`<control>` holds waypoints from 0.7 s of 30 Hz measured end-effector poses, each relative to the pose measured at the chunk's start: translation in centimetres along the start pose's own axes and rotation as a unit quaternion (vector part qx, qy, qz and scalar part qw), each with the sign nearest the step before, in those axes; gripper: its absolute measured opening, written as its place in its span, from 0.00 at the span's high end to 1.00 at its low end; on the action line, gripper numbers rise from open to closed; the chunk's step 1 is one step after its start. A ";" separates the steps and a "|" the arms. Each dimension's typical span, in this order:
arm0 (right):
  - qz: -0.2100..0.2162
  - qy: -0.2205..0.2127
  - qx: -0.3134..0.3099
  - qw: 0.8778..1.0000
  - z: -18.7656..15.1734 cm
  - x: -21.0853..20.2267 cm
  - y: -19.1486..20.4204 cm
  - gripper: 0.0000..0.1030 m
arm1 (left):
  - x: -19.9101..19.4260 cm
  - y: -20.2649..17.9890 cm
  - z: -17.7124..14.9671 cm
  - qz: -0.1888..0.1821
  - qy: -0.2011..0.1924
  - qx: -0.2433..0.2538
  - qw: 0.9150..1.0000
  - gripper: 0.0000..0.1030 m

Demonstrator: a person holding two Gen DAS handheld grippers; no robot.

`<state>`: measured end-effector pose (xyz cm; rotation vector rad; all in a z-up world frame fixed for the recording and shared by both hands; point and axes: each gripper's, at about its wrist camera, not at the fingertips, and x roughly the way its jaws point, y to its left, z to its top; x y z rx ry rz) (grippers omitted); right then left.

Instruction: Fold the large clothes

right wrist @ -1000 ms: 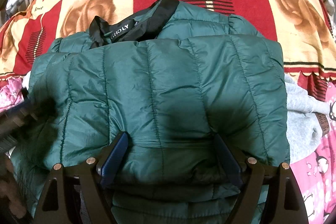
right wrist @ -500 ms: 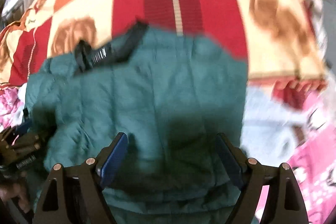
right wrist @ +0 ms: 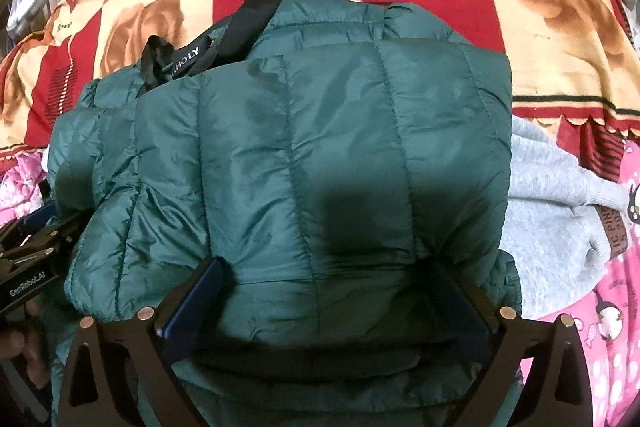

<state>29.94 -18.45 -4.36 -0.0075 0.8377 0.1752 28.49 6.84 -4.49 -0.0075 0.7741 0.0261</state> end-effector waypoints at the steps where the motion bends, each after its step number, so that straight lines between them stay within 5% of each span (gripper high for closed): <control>1: -0.001 -0.001 -0.001 1.000 0.0 0.1 0.2 0.01 | 0.0 0.0 0.0 -0.001 0.001 -0.001 1.000 0.14; 21: -0.029 -0.001 -0.021 0.999 -0.3 0.1 0.4 0.01 | 0.2 -0.5 -0.4 0.008 -0.006 0.008 1.000 0.12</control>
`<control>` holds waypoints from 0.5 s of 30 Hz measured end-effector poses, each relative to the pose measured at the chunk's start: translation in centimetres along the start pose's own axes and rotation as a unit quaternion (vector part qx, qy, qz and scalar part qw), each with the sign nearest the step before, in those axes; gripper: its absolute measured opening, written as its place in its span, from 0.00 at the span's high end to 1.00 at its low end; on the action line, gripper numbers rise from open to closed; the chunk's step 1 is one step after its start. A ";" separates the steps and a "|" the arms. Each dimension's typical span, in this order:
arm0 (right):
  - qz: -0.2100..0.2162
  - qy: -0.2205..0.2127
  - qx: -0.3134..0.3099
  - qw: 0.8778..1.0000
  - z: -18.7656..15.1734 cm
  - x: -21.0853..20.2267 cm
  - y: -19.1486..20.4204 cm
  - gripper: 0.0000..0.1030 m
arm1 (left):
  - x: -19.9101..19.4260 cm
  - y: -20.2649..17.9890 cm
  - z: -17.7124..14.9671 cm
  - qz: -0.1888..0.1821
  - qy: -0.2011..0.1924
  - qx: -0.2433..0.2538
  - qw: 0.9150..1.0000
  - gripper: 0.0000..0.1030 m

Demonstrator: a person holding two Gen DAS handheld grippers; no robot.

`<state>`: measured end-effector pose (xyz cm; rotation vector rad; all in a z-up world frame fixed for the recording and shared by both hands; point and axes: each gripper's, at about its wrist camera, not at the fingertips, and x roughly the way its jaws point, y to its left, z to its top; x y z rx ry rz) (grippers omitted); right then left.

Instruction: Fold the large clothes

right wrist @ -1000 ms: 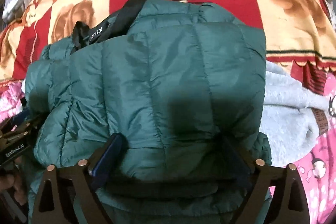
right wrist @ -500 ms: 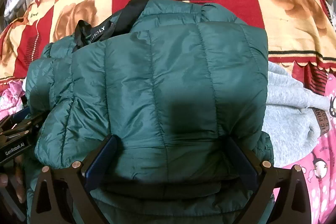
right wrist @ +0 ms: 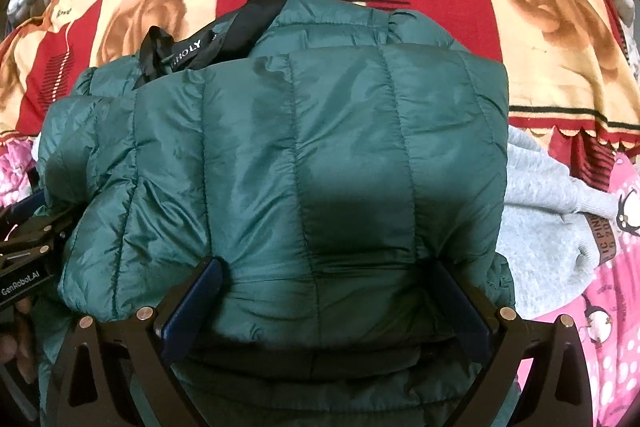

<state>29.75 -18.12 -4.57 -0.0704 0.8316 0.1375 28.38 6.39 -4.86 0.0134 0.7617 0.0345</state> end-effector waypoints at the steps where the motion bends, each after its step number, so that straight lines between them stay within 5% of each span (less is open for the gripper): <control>1: -0.002 -0.002 0.000 1.000 0.0 -0.1 0.1 0.01 | -0.2 0.2 0.0 -0.006 -0.003 -0.004 1.000 0.12; 15: -0.007 -0.126 -0.004 0.992 -0.2 -11.4 2.7 0.01 | -8.1 2.1 1.1 -0.011 -0.049 -0.011 0.999 0.12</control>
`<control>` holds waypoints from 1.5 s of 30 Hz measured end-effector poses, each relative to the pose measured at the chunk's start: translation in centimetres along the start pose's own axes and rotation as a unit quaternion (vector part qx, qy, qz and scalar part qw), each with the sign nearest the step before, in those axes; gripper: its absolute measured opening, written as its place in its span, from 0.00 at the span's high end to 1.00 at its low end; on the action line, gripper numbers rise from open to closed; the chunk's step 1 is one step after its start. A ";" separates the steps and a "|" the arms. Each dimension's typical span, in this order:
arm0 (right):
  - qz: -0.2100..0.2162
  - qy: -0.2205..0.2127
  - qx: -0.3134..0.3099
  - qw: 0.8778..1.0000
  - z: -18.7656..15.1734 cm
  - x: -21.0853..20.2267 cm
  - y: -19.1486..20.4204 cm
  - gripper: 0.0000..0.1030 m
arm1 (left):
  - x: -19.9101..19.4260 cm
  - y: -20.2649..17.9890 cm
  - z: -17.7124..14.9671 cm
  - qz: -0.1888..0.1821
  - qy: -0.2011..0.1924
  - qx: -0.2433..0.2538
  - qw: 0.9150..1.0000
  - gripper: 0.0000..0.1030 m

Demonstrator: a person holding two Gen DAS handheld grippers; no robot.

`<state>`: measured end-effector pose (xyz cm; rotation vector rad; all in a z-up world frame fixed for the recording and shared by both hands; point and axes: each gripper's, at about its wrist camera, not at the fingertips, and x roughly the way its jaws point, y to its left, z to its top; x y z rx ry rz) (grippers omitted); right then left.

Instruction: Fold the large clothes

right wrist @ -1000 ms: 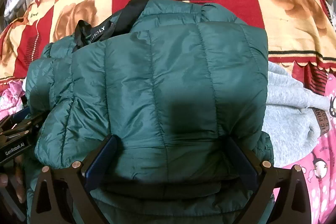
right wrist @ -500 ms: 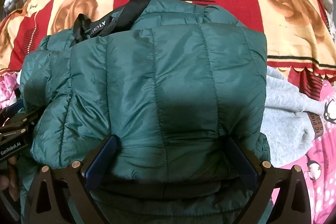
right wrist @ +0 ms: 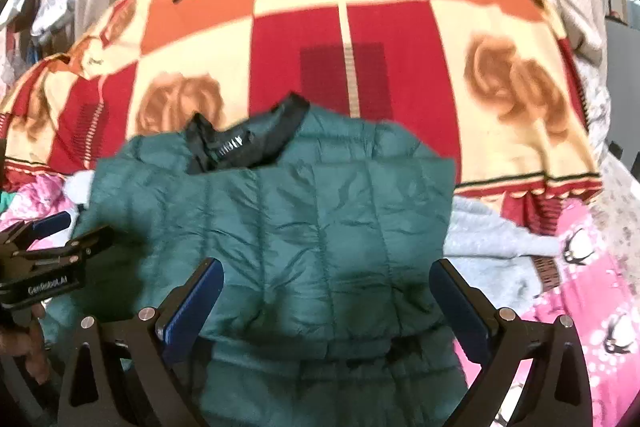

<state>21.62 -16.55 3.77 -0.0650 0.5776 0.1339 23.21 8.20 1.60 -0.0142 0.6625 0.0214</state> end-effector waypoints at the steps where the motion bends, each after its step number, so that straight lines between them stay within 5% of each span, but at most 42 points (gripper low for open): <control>1: 0.003 -0.004 -0.001 1.000 -0.2 -0.9 0.2 0.01 | -1.1 0.3 0.0 0.002 -0.003 0.000 1.000 0.12; 12: -0.005 -0.001 0.022 1.000 -5.0 -9.3 -2.2 0.01 | -8.0 1.9 -3.4 0.000 -0.003 -0.004 1.000 0.12; 22: -0.043 0.006 0.047 0.998 -11.6 -16.0 -7.6 0.01 | -12.5 3.4 -10.6 0.019 0.019 0.003 1.000 0.12; 31: -0.073 -0.013 -0.005 0.997 -16.0 -18.6 -8.7 0.01 | -16.0 3.8 -17.2 0.018 0.011 0.011 1.000 0.12; 40: -0.017 0.010 0.044 0.999 -18.3 -19.5 -10.3 0.01 | -17.0 5.1 -21.7 0.018 -0.007 0.012 1.000 0.12; 45: 0.074 0.032 0.091 0.993 -20.2 -18.8 -11.6 0.02 | -16.4 7.9 -21.5 0.024 0.002 -0.052 0.998 0.12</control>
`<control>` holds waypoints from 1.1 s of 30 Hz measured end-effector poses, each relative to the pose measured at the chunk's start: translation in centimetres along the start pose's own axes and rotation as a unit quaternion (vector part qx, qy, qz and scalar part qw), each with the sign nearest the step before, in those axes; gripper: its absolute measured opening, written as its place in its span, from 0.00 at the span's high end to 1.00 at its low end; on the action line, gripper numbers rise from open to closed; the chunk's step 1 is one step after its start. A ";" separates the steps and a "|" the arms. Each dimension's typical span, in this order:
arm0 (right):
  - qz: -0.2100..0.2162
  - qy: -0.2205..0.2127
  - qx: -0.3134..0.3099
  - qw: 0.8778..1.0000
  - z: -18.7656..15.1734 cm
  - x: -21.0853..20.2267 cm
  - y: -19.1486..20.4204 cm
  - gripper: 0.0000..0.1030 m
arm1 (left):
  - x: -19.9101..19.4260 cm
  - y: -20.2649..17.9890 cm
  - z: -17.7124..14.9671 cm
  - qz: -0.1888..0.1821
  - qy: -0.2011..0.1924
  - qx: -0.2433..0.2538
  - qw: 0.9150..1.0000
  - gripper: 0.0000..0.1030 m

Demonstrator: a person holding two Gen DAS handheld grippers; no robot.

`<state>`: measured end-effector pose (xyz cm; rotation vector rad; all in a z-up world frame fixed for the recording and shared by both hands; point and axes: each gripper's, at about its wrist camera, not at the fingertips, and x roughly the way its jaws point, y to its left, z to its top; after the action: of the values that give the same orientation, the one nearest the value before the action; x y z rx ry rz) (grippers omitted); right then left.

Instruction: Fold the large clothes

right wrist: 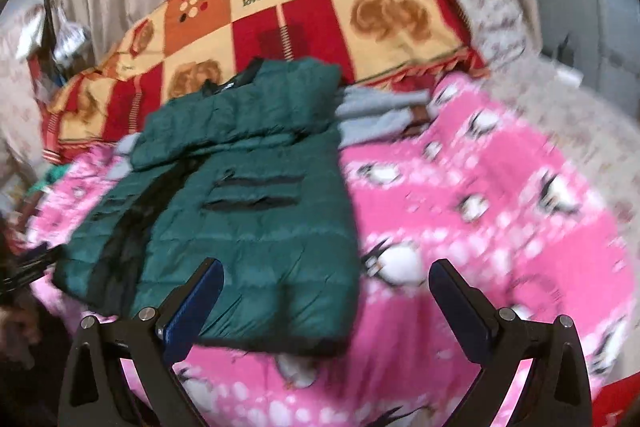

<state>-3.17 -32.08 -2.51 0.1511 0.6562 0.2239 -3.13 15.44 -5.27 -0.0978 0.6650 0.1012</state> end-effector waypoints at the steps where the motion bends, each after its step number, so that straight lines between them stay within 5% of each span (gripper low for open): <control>1: 0.006 0.010 0.003 1.000 -0.3 0.5 -0.1 0.02 | 0.3 0.3 -0.1 0.001 0.008 -0.008 1.000 0.12; 5: 0.016 0.042 0.004 0.999 -1.0 2.6 0.0 0.02 | 1.5 0.8 -0.3 0.007 0.030 -0.024 0.999 0.12; 8: 0.068 0.092 0.055 0.992 -1.4 5.3 -0.8 0.02 | 1.6 0.7 -0.4 0.014 0.025 -0.022 0.999 0.12; 14: 0.131 0.066 0.074 0.986 -0.2 7.4 0.0 0.07 | 2.0 1.7 0.2 -0.012 0.020 -0.046 0.999 0.12; 20: 0.118 0.057 0.087 0.988 -0.3 8.3 0.2 0.07 | 5.3 2.7 -0.3 -0.069 0.081 -0.085 0.991 0.12; 22: 0.109 0.045 0.077 0.990 -0.4 7.8 0.4 0.21 | 5.4 2.7 -0.1 -0.075 0.083 -0.084 0.990 0.12; 25: 0.131 0.019 0.076 0.988 -0.1 6.8 0.5 0.24 | 5.0 1.6 0.2 -0.071 0.083 -0.049 0.993 0.12; 33: 0.099 0.053 0.056 0.992 -0.8 8.4 1.3 0.23 | 4.3 -0.4 -0.1 -0.042 0.055 0.003 0.998 0.12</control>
<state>2.58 -28.61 -7.81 0.3143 0.7600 0.3886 0.18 15.32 -8.01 -0.1261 0.7697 0.0125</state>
